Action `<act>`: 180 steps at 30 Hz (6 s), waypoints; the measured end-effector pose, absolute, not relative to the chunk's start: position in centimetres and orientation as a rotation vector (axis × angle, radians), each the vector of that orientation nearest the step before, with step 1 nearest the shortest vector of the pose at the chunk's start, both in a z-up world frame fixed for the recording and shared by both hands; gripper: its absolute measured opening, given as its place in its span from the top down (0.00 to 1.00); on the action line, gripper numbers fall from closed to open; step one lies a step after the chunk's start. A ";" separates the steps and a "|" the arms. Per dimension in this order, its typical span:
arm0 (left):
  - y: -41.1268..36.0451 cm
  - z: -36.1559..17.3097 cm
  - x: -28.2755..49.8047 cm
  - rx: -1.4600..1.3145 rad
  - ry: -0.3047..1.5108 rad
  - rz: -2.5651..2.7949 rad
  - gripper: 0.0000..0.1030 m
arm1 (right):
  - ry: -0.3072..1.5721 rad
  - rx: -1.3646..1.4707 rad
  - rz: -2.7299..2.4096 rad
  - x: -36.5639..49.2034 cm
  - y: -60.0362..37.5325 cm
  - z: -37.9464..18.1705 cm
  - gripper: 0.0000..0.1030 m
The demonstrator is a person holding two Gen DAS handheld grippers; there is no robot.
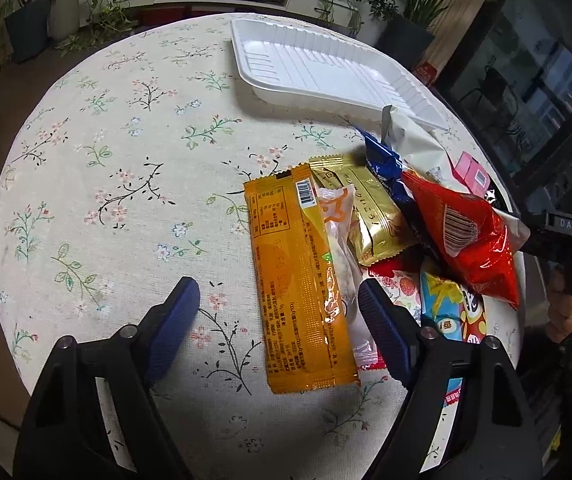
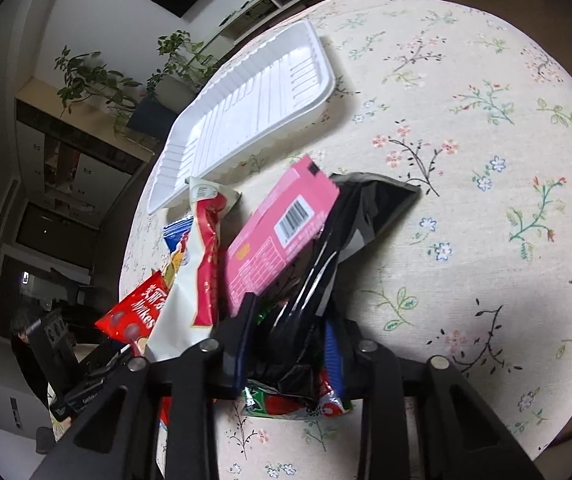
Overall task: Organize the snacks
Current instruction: 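Grasp the orange bar with the left gripper while the right gripper grasps the black wrapper, then carry the orange bar and black wrapper into the white tray with both grippers, then open both grippers to release the snacks and withdraw from the tray, then grasp the red Mylikes packet with the left gripper while the right gripper grasps the pink bar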
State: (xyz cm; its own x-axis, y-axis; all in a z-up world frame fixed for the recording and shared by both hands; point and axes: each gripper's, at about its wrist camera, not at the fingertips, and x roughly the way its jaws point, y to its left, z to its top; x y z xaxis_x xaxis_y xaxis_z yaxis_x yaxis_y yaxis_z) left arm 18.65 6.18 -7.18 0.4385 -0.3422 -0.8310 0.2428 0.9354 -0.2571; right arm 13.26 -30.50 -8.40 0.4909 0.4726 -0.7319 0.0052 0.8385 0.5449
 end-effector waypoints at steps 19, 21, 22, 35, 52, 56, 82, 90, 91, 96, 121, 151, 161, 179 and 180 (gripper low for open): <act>4.7 -7.2 19.5 0.017 1.055 -0.350 0.77 | 0.942 0.426 0.294 10.7 -29.9 -6.7 0.82; 4.7 -7.3 19.4 0.014 1.052 -0.360 0.79 | 0.931 0.422 0.299 10.3 -30.0 -6.5 0.82; 4.9 -7.2 19.2 0.009 1.051 -0.362 0.80 | 0.927 0.419 0.300 10.2 -30.0 -6.4 0.83; 8.0 -5.8 17.7 -0.089 0.995 -0.347 0.83 | 0.877 0.459 0.232 9.6 -31.9 -5.8 0.84; 8.0 -0.7 18.7 -0.125 0.893 -0.397 0.83 | 0.685 0.404 0.138 9.0 -32.9 -1.8 0.84; 6.4 2.9 23.4 -0.060 0.848 -0.388 0.83 | 0.683 0.324 0.201 12.4 -30.6 1.2 0.84; -2.0 -5.6 39.1 0.072 1.071 -0.319 0.82 | 0.982 0.131 0.171 32.2 -25.0 -5.5 0.83; -1.3 -6.1 39.6 0.069 1.051 -0.266 0.81 | 0.972 0.119 0.150 32.4 -24.9 -5.9 0.68; -1.3 -6.0 39.6 0.068 1.048 -0.263 0.81 | 0.973 0.120 0.148 32.3 -24.9 -5.8 0.61; -1.2 -5.4 38.9 0.074 1.025 -0.243 0.65 | 0.946 0.130 0.151 31.9 -25.3 -5.2 0.48; 1.0 3.5 26.7 0.060 0.796 -0.195 0.01 | 0.682 0.251 0.288 25.5 -27.3 2.1 0.25; -3.5 0.0 6.6 -0.112 0.862 -0.357 0.02 | 0.796 0.325 0.220 9.8 -29.0 -4.2 0.27; -6.6 -2.0 11.9 -0.109 0.977 -0.337 0.04 | 0.835 0.313 0.231 10.2 -28.5 -4.8 0.27; -6.2 -3.4 13.2 -0.077 0.974 -0.387 0.48 | 0.869 0.325 0.204 10.4 -29.2 -5.3 0.27; -6.1 -3.4 13.2 -0.077 0.975 -0.391 0.48 | 0.875 0.322 0.198 10.5 -29.2 -5.4 0.27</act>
State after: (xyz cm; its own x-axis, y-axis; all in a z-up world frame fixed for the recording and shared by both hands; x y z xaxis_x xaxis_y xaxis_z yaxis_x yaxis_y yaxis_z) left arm 13.24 -6.11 -3.39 0.4971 -0.3567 -0.7910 0.2883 0.9277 -0.2372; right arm 10.51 -29.22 -5.41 0.6269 0.2997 -0.7191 -0.0383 0.9338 0.3558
